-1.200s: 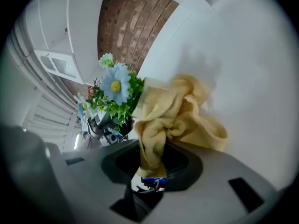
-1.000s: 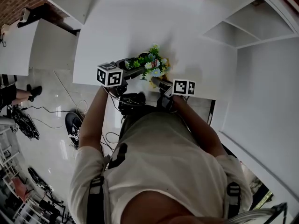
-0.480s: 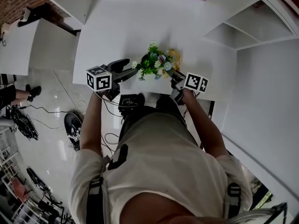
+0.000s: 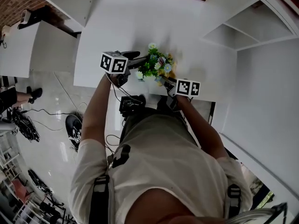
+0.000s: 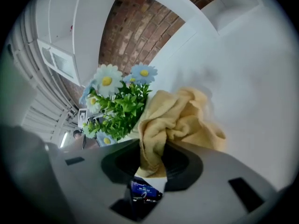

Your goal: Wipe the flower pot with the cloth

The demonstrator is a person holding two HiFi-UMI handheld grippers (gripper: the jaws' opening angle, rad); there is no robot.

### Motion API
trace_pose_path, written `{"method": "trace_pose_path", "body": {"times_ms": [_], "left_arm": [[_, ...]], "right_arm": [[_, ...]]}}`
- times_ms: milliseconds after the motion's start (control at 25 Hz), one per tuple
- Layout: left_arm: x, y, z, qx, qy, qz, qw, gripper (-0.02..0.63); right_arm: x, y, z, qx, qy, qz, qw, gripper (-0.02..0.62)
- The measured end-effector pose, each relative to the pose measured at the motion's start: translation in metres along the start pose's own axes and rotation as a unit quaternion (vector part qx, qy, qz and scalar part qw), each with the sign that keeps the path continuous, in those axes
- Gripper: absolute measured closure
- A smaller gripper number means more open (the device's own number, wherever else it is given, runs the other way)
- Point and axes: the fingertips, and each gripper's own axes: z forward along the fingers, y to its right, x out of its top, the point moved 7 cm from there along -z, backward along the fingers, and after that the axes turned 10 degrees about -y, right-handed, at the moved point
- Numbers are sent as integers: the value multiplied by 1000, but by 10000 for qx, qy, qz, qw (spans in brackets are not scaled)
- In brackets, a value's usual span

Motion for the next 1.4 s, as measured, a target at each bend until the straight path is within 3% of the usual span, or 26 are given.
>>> {"method": "trace_pose_path", "body": {"times_ms": [80,160,240,480,680,840,920,1120,1280,1400], "left_arm": [[-6,-3,8,129,-239,71,9996,412],[-10,-4,11,218,-312,33,9993,419],[-13,-6,10,248,-221,-156,9993,456],[-18,-9,10,160,119,-885,9959,457],[-27,-6,3,505,513,-1443,9869,463],[-35,-6,0,551,887,-1933,9756,463],[-37,-6,0,547,977,-2114,9710,463],[-37,-3,0,626,969,-2175,9692,463],[-40,0,0,597,1093,-2234,9667,463],[-40,-1,-1,628,1146,-2251,9655,463]], "right_arm": [[-7,-3,5,67,-119,-5,9999,471],[-14,-6,8,125,-231,-9,9997,472],[-23,-9,10,147,-366,-50,9992,471],[-37,-16,11,389,-674,-25,9970,471],[-8,-16,-2,544,-149,198,9982,471],[30,-6,-19,439,486,330,9973,471],[36,-2,-20,380,546,352,9972,471],[-1,-12,9,362,-124,247,9990,471],[-39,-30,35,616,-851,140,9944,471],[-40,-37,42,709,-1078,-34,9916,471]]}}
